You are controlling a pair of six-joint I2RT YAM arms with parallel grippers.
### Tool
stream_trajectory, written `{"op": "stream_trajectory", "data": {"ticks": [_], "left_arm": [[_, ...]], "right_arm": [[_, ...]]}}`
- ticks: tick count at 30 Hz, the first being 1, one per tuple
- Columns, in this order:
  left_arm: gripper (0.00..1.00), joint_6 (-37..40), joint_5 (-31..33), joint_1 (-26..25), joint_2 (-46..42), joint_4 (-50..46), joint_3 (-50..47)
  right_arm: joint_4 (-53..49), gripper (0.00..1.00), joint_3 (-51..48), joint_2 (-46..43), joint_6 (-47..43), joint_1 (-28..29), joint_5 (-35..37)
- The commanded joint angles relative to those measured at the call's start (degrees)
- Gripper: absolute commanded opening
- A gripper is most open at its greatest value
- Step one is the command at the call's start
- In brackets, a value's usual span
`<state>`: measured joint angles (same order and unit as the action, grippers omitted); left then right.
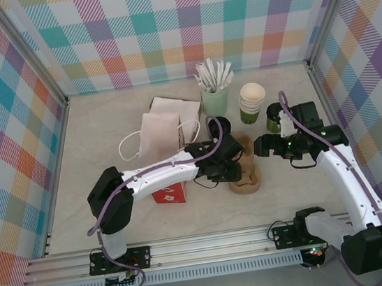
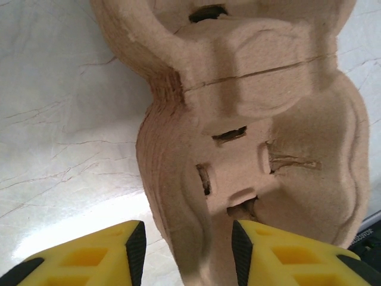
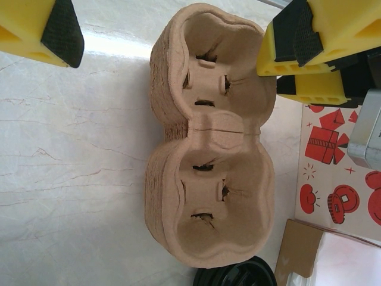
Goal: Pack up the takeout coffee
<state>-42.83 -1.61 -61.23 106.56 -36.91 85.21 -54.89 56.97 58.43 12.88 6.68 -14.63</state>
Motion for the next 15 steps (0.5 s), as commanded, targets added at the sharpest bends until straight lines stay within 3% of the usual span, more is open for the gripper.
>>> {"op": "stream_trajectory", "data": {"ticks": [1,11,15], "left_arm": [[0.40,-0.1,-0.9,0.5,0.8,0.0,1.5],[0.38,0.1,-1.9,0.5,1.6,0.2,1.9],[0.33,0.1,-1.5,0.5,1.1,0.2,1.8]], "right_arm": [[0.3,0.93,0.0,0.0,-0.3,-0.3,-0.7],[0.1,0.93,0.6,-0.3,-0.7,-0.3,-0.8],[0.1,0.93,0.6,-0.3,-0.7,-0.3,-0.8]]}}
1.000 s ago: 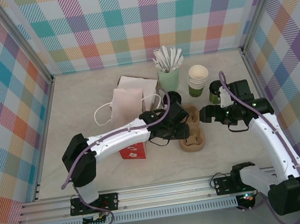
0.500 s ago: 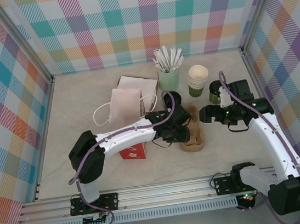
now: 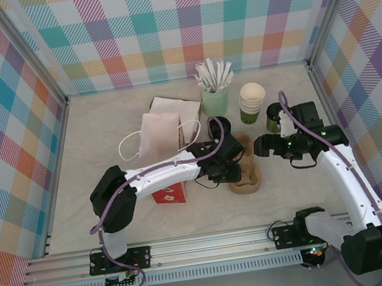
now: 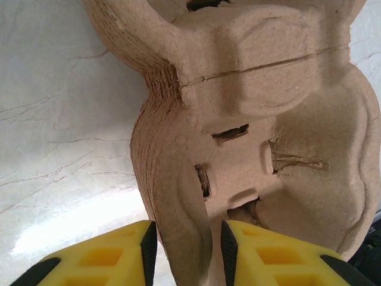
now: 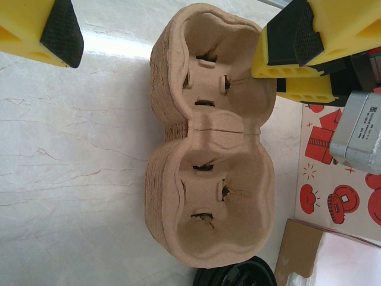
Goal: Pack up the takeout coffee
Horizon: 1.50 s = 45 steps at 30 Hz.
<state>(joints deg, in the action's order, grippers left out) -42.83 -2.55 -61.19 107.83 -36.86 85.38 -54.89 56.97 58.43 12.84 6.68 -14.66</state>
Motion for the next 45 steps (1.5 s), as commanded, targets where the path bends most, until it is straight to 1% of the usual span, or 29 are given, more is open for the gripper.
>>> {"op": "stream_trajectory", "data": {"ticks": [1,4,9,15,19,35,41,45], "left_arm": [[0.31,0.0,-0.4,0.5,-0.3,0.1,1.5],[0.27,0.2,-0.1,0.5,-0.8,0.1,1.2],[0.25,0.6,0.7,0.5,-1.7,-0.2,1.2],[0.25,1.0,1.8,0.5,-2.9,-0.5,0.8],[0.29,1.3,1.8,0.5,-3.2,-0.4,0.8],[0.30,1.6,1.7,0.5,-3.9,0.0,0.7],[0.27,1.7,1.5,0.5,-3.6,0.1,0.7],[0.23,1.7,1.1,0.5,-3.4,0.4,0.7]], "right_arm": [[0.1,0.93,0.6,-0.3,-0.6,-0.3,-0.8],[0.2,0.93,0.6,-0.2,-0.7,-0.3,-0.7],[0.2,0.93,0.5,0.4,-0.8,-0.3,-0.9],[0.5,0.93,0.2,1.4,-0.9,-0.3,-1.3],[0.7,0.93,-0.1,1.7,-0.8,-0.3,-1.7],[0.7,0.93,-0.2,2.1,-0.7,-0.3,-2.0],[0.7,0.93,-0.1,2.0,-0.7,-0.2,-2.0],[0.6,0.93,-0.1,1.9,-0.7,-0.2,-2.1]]}}
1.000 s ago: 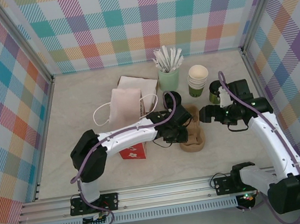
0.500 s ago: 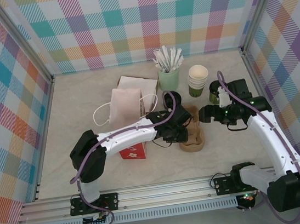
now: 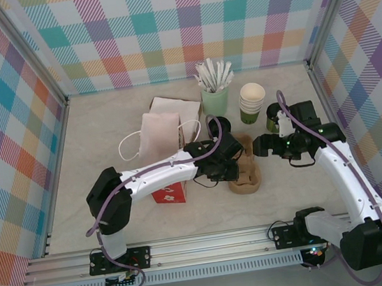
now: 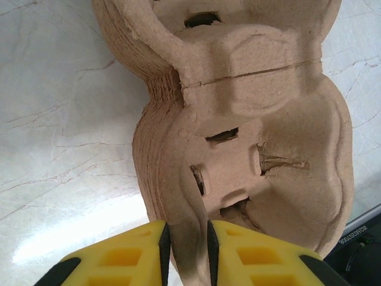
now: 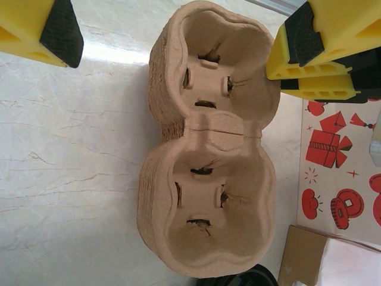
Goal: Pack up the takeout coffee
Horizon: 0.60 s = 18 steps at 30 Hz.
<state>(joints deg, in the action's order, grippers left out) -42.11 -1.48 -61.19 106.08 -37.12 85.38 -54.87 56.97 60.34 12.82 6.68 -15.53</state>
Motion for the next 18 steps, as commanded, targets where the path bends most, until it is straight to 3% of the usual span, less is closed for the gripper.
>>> {"op": "stream_trajectory", "data": {"ticks": [1,18], "left_arm": [[0.22,1.1,0.0,0.5,-1.7,0.8,0.7],[0.01,3.8,0.0,0.5,-7.4,6.8,-1.3]], "right_arm": [[0.6,0.93,-0.1,-0.1,-0.8,-0.3,-1.3],[2.0,0.94,-0.3,-1.1,-1.6,-0.3,-2.2]]}}
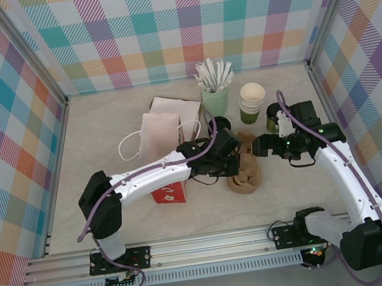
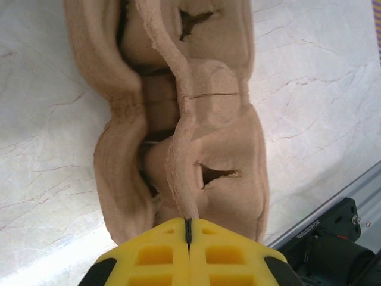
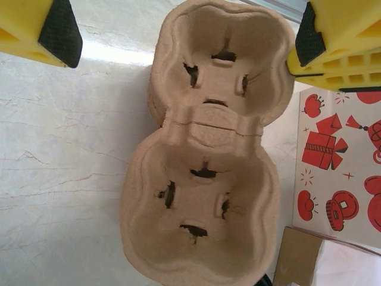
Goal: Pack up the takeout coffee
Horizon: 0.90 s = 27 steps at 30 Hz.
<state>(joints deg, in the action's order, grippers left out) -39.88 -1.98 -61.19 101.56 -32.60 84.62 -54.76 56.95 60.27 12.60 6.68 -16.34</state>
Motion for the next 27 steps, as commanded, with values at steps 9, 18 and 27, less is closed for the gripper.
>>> {"op": "stream_trajectory", "data": {"ticks": [9,18,27], "left_arm": [[0.00,5.4,-1.4,0.5,-5.6,3.6,0.3],[0.00,11.3,-0.4,0.9,-9.2,-2.4,4.9],[0.00,13.5,-6.2,4.4,-15.0,-7.6,7.4]], "right_arm": [[4.7,0.98,0.2,-4.1,-7.4,-0.3,0.1],[11.1,1.00,1.6,-11.2,-20.6,-0.3,-2.1],[17.6,1.00,0.4,-14.3,-41.9,-0.3,-17.1]]}}
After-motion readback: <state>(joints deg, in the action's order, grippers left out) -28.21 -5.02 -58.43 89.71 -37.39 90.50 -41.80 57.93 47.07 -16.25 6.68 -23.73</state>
